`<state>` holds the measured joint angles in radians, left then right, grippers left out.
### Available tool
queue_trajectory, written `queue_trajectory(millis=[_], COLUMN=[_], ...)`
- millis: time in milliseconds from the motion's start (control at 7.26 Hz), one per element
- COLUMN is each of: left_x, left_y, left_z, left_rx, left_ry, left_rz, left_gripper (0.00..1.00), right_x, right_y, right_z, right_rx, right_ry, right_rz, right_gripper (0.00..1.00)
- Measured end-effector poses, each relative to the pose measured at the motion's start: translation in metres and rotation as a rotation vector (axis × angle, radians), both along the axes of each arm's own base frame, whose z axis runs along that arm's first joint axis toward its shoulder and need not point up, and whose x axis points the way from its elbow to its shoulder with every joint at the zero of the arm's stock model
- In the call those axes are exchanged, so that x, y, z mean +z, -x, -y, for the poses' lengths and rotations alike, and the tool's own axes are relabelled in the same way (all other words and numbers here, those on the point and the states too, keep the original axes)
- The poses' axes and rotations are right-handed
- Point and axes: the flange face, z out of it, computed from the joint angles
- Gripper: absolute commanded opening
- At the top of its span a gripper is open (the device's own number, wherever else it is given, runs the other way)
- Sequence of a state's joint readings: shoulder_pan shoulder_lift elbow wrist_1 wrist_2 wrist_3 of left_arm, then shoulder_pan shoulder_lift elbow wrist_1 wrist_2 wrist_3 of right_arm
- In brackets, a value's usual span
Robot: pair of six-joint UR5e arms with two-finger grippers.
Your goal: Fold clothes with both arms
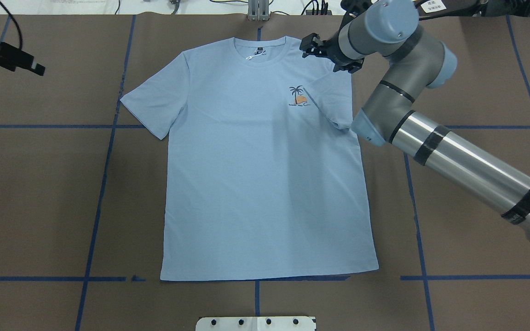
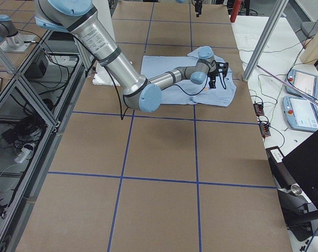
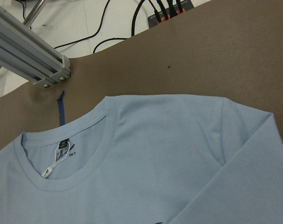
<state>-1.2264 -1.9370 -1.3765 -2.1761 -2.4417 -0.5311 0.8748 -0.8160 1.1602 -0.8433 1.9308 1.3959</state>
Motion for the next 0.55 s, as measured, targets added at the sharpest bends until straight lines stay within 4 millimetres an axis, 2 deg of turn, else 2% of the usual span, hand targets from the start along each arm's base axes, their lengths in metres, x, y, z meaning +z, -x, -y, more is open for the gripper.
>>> queue_trajectory(millis=[138, 276, 413, 551], left_x=[-0.001, 0.000, 0.003, 0.005], left_y=[-0.040, -0.079, -0.114, -0.141], left_z=[0.012, 0.016, 0.015, 0.016], left_rx=[0.011, -0.004, -0.045, -0.079], left_ry=[0.052, 0.096, 0.128, 0.151], left_rz=[-0.013, -0.014, -0.009, -0.008], left_gripper=[0.98, 0.91, 0.86, 0.80], right_x=[0.009, 0.026, 0.050, 0.072], right_y=[-0.035, -0.067, -0.096, -0.119], right_z=[0.001, 0.000, -0.004, -0.013], right_rx=[-0.040, -0.076, -0.099, -0.114], right_ry=[0.006, 0.000, -0.011, -0.021], right_rz=[0.027, 0.033, 0.022, 0.010], right_gripper=[1.00, 1.00, 1.00, 1.00])
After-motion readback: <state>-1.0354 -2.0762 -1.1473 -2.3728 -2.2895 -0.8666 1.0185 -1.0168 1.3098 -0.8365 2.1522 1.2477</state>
